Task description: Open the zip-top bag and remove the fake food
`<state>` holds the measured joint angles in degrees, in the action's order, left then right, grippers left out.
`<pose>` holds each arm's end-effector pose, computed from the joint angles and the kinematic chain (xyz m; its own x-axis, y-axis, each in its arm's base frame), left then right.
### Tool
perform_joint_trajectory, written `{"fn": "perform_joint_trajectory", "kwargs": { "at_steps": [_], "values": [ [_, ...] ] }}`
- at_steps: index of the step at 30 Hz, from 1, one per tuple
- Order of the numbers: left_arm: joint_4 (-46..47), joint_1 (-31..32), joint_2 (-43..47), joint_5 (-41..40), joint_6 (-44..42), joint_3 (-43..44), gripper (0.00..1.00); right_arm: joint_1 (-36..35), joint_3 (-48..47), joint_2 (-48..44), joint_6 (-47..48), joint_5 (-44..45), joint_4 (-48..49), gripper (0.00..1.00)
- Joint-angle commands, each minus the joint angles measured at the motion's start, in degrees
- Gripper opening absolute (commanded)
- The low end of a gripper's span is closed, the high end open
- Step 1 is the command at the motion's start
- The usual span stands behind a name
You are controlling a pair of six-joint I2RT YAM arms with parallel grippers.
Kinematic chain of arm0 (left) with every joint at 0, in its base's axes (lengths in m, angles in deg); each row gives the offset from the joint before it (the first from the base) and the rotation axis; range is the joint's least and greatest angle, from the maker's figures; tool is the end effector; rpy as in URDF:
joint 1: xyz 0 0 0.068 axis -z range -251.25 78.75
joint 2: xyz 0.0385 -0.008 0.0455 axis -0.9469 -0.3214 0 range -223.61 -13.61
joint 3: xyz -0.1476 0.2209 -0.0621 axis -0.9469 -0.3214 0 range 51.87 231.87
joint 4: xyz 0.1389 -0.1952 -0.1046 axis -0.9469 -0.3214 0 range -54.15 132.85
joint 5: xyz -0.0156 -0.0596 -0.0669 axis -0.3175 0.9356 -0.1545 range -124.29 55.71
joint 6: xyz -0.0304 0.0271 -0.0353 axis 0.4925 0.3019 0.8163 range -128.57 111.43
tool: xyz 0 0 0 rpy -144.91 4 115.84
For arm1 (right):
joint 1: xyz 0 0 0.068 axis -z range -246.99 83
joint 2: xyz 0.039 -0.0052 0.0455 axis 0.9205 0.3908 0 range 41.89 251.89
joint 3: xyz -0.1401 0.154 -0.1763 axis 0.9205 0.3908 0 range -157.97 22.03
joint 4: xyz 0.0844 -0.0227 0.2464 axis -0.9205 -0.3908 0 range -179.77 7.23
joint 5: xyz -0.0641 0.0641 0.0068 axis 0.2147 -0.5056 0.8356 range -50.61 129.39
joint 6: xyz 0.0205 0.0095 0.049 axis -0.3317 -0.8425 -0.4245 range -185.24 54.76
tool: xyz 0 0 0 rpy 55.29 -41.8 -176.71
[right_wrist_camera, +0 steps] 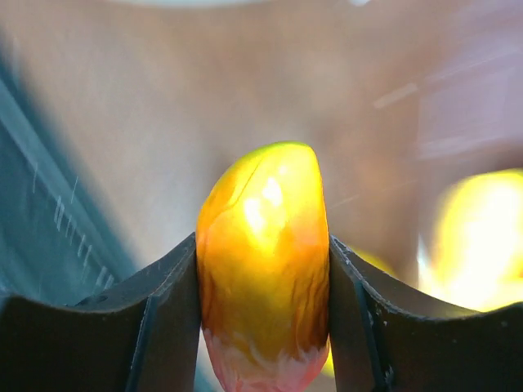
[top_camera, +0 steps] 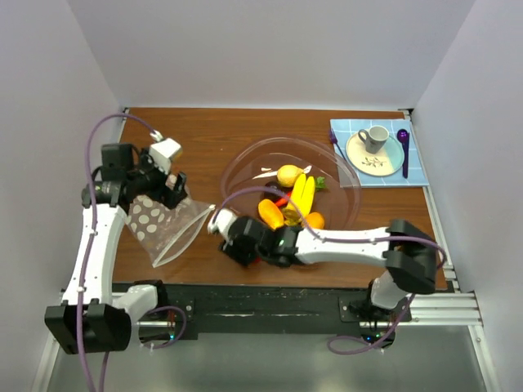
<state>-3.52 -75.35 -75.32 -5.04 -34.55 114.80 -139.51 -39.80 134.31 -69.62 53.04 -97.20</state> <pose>0.2133 -0.0022 0.3367 -0.5125 0.3464 -0.7857 0.5627 0.8266 -0.0026 0.1130 0.3305 0.2273 -0.2789 -0.6383 -0.7175 -0.8579 0.5013 -0.1125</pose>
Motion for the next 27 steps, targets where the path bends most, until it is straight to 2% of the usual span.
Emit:
{"fn": "perform_joint_trajectory", "kwargs": {
  "at_steps": [1,2,6,9,10,11,12,13,14,17,20,27],
  "values": [
    [5.2,7.3,1.8,-0.1,4.1,-4.3,1.0,11.6,-7.4,-7.0,-0.8,7.3,1.4,0.0],
    [7.1,9.0,2.0,-0.7,4.9,-5.3,1.0,14.0,-8.7,-7.1,-1.8,8.6,1.1,0.0],
    [12.1,22.4,4.1,-6.0,9.2,-10.2,1.0,24.8,-10.3,-6.6,-8.2,8.5,-0.4,0.0],
    [14.8,26.3,4.2,-5.9,10.0,-12.2,1.0,30.7,-11.7,-3.9,-13.2,8.1,-3.0,0.0],
    [15.2,27.8,3.6,-6.5,9.9,-12.6,1.0,33.0,-11.8,-3.0,-15.2,6.6,-4.3,0.05],
    [16.2,29.8,3.3,-8.5,10.0,-12.7,1.0,33.9,-12.6,-1.7,-16.0,5.9,-5.1,0.15],
    [17.2,34.0,3.1,-9.6,10.3,-13.0,1.0,34.6,-12.9,-1.1,-16.6,5.7,-5.8,0.54],
    [18.2,36.2,2.7,-11.3,10.4,-14.0,1.0,35.7,-13.2,-0.8,-17.4,5.6,-7.3,0.72],
    [20.1,40.1,2.1,-12.3,10.4,-14.4,1.0,35.9,-13.5,-0.8,-17.8,6.1,-7.9,0.98],
    [22.2,45.6,-2.4,-17.0,9.9,-14.5,1.0,36.5,-11.7,-4.2,-19.0,8.4,-7.7,0.99],
    [25.1,49.3,-5.5,-17.1,8.8,-14.9,1.0,37.0,-10.2,-9.1,-19.5,8.6,-7.6,0.99],
    [27.1,52.8,-13.7,-15.4,6.7,-15.5,1.0,37.2,-6.6,-19.9,-21.5,10.7,-10.3,0.99]
  ]
}}
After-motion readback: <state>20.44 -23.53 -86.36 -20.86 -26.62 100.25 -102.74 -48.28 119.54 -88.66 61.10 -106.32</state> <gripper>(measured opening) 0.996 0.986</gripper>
